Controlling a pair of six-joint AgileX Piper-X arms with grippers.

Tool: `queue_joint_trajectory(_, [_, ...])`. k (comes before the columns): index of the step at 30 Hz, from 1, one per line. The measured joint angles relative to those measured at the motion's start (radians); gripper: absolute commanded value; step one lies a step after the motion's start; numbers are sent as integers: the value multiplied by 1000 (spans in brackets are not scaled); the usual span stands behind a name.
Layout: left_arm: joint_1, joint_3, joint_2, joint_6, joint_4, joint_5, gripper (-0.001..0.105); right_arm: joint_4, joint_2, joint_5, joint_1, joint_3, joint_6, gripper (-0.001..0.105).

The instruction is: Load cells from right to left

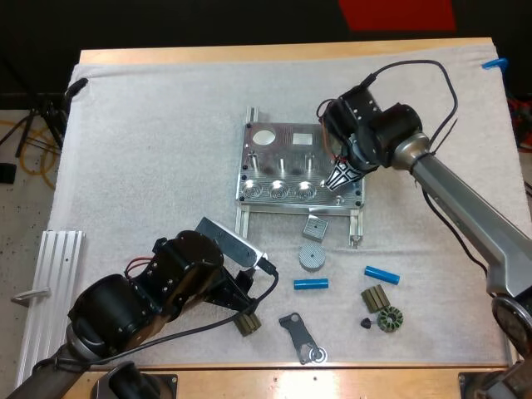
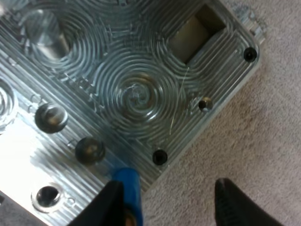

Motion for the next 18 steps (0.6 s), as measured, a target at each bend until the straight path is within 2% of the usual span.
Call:
queue_joint_trajectory(4, [0,0,0,0,0,0,69,-5,7,51,0,0,0,44])
queue_joint_trajectory(18, [0,0,0,11,0,0,69,-7,2,52,0,0,0,44])
